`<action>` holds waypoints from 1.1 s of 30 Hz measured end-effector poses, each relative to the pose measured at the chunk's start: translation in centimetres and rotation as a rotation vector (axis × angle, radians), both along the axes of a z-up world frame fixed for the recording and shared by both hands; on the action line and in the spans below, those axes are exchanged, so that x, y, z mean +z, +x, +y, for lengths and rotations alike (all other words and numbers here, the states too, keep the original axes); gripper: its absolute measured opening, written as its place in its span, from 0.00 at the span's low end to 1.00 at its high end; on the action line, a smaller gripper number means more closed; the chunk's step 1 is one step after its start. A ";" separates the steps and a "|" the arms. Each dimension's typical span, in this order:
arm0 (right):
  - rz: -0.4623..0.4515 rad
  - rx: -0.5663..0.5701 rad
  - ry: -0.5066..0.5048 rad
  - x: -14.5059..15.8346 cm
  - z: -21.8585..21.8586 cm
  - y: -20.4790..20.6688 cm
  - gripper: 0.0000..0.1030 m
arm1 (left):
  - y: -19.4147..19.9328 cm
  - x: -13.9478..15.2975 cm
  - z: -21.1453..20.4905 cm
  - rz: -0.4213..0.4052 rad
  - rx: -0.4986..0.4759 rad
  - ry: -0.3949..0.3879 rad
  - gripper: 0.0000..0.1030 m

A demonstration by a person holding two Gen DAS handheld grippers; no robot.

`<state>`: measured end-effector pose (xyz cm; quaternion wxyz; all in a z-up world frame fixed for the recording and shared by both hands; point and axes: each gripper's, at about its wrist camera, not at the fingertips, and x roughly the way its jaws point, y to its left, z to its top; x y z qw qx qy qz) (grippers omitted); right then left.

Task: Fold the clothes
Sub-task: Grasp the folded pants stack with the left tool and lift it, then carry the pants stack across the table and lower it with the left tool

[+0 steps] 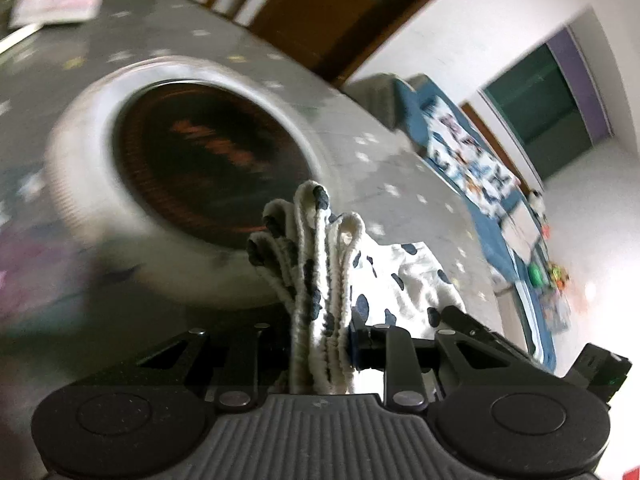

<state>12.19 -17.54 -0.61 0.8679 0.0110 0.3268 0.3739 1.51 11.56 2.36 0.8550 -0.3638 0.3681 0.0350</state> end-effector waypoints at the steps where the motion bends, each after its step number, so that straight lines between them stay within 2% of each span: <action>1: -0.012 -0.024 -0.004 0.5 -0.9 0.3 0.07 | 1.1 0.3 -0.7 -0.005 -0.018 0.008 0.26; 9: -0.072 -0.228 -0.061 2.4 -8.0 4.2 0.07 | 11.2 1.1 -7.7 -0.020 -0.184 0.036 0.26; 15: -0.064 -0.344 -0.098 1.3 -11.9 7.5 0.07 | 16.4 0.2 -11.9 -0.014 -0.261 0.077 0.27; 20: 0.002 -0.405 -0.132 -1.9 -13.6 9.6 0.08 | 18.8 -1.8 -13.5 0.030 -0.295 0.123 0.31; 23: 0.041 -0.425 -0.156 -3.6 -14.2 10.2 0.15 | 19.2 -2.6 -13.7 0.036 -0.307 0.140 0.38; 25: 0.030 -0.431 -0.162 -3.6 -14.5 10.0 0.17 | 18.7 -2.2 -13.3 0.025 -0.304 0.169 0.50; 26: 0.025 -0.433 -0.164 -3.7 -14.5 9.9 0.18 | 18.5 -1.9 -13.1 0.019 -0.301 0.186 0.52; 32: -0.016 -0.370 -0.138 -1.9 -13.1 10.3 0.19 | 19.3 -1.2 -14.1 -0.007 -0.311 0.307 0.55; 33: -0.011 -0.360 -0.127 -1.8 -12.8 10.5 0.23 | 19.5 -1.0 -14.3 -0.011 -0.313 0.327 0.55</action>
